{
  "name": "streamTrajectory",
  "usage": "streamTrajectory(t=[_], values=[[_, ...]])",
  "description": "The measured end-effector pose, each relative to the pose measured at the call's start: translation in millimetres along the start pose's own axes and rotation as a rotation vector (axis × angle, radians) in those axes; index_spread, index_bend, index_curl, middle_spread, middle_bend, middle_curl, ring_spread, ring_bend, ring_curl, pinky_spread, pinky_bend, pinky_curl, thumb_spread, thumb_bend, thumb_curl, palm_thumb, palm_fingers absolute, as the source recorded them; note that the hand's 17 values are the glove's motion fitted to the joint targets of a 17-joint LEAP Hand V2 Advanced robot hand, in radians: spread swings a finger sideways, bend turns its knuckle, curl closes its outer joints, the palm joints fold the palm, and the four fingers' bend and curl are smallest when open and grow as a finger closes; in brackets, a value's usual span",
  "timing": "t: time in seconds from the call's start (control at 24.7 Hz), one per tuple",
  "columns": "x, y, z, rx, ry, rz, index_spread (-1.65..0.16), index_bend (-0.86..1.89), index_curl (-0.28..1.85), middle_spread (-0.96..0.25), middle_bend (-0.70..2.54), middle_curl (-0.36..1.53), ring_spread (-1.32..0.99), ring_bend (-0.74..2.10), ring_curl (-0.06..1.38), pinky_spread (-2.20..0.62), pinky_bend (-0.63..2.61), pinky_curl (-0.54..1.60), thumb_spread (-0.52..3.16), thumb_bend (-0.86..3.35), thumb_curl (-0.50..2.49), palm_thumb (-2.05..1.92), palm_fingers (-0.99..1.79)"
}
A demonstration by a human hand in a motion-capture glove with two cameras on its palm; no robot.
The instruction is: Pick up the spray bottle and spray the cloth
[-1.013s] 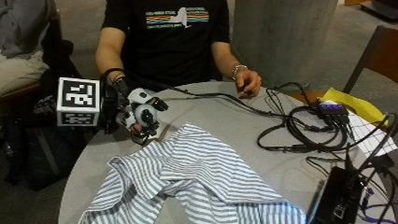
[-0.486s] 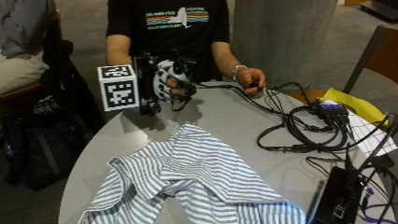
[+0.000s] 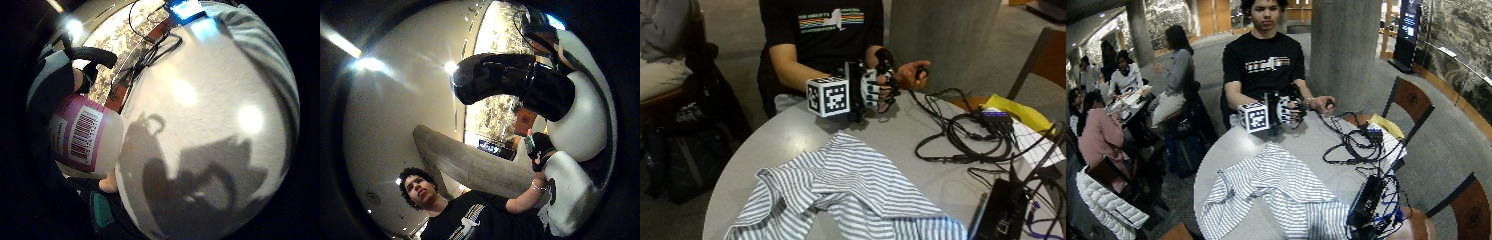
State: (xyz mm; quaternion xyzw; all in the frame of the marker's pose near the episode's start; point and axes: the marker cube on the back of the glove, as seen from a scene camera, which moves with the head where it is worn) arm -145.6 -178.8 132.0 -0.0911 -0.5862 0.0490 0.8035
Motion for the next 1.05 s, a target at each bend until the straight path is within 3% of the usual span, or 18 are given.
streamTrajectory(t=[0.24, 0.49, 0.65, 0.89, 1.05], values=[[16.1, -0.4, 43.4, -0.092, 0.014, -0.008, -0.17, 0.13, 0.29, -0.06, 0.35, 0.50, -0.08, 0.53, 0.40, -0.09, 0.41, 0.36, 0.81, -0.03, 0.54, 0.96, 1.07], [21.4, 10.6, 42.2, -0.103, -0.001, -0.002, -0.19, 0.11, 0.29, -0.05, 0.31, 0.49, -0.07, 0.48, 0.39, -0.07, 0.38, 0.35, 0.81, -0.04, 0.51, 0.93, 1.04], [14.6, 33.2, 4.7, -0.007, 0.109, -0.017, -0.23, -0.01, 0.25, -0.03, 0.29, 0.49, -0.05, 0.46, 0.40, -0.02, 0.46, 0.39, 0.82, -0.05, 0.48, 0.88, 0.77], [9.2, 88.2, -90.5, 0.293, 0.570, -0.032, -0.22, 0.13, 0.25, -0.02, 0.32, 0.47, -0.03, 0.42, 0.36, 0.03, 0.39, 0.36, 0.88, -0.01, 0.47, 0.91, 0.87], [14.4, 119.1, -129.8, 0.348, 0.761, -0.082, -0.22, 0.15, 0.26, -0.02, 0.35, 0.48, -0.03, 0.40, 0.36, 0.07, 0.32, 0.34, 0.91, -0.02, 0.46, 0.92, 0.91]])
